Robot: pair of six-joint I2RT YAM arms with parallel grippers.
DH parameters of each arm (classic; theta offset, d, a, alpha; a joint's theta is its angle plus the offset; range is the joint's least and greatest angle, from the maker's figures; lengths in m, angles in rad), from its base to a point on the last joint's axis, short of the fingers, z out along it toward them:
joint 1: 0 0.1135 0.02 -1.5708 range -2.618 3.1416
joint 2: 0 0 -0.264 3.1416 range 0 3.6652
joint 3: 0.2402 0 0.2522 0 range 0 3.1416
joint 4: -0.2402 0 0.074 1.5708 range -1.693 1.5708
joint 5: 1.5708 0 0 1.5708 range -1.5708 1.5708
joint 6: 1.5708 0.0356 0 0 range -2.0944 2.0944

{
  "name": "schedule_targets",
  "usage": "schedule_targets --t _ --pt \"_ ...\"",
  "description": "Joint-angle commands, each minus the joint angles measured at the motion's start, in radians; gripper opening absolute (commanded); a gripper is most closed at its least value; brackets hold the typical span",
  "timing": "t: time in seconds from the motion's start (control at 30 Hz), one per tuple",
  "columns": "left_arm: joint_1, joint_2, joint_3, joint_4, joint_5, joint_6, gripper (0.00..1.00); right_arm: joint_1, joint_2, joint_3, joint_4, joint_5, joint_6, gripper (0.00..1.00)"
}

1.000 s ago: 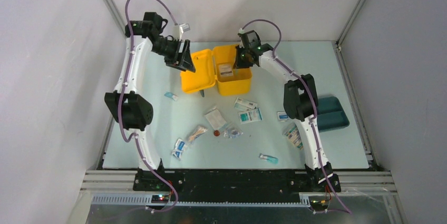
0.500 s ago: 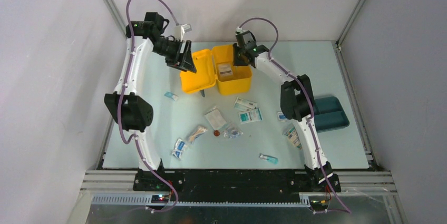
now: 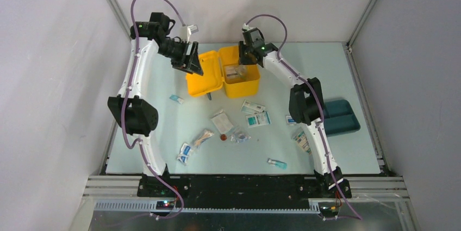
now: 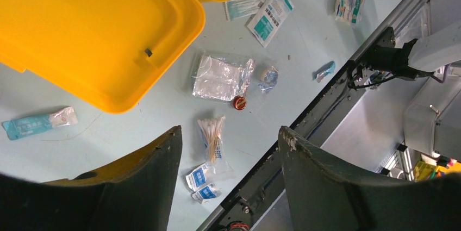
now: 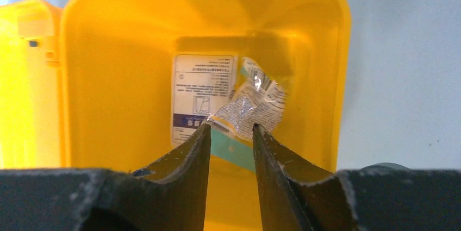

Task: Organize the medicine kit

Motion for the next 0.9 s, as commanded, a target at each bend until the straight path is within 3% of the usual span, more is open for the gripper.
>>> schedule_targets --t 0.0,0.23,0.4,0.5,0.6,0.7,0.73,0.77,0.83,0.87 --pt "-0.007 -0.044 0.039 0.005 -0.040 0.000 0.71 -0.026 -0.124 0.021 0.001 -0.102 -0.025 0.39" --pt "-0.003 -0.059 0.074 0.044 -0.097 0.036 0.71 -0.103 -0.383 -0.170 0.080 -0.381 -0.147 0.46" --pt "-0.002 -0.136 0.043 0.194 -0.146 0.048 0.70 -0.171 -0.587 -0.484 0.263 -0.631 -0.296 0.48" --pt "-0.006 -0.228 -0.040 0.335 -0.210 0.042 0.70 -0.201 -0.756 -0.704 0.343 -0.749 -0.479 0.49" --pt "-0.036 -0.397 -0.260 0.595 -0.308 0.042 0.71 -0.205 -0.881 -0.805 0.297 -0.769 -0.611 0.52" --pt "-0.098 -0.541 -0.465 0.824 -0.590 0.028 0.74 -0.222 -0.955 -0.891 0.189 -0.751 -0.739 0.53" --pt "-0.136 -0.606 -0.573 0.939 -0.724 0.024 0.77 -0.229 -0.990 -0.911 0.135 -0.741 -0.761 0.53" --pt "-0.156 -0.635 -0.621 1.029 -0.782 0.017 0.86 -0.231 -1.009 -0.956 0.116 -0.699 -0.789 0.53" --pt "-0.228 -0.689 -0.726 1.091 -0.890 -0.004 0.97 -0.232 -1.062 -1.034 0.074 -0.582 -0.778 0.52" --pt "-0.243 -0.700 -0.759 1.094 -0.929 -0.037 0.99 -0.227 -1.096 -1.060 0.062 -0.529 -0.758 0.52"
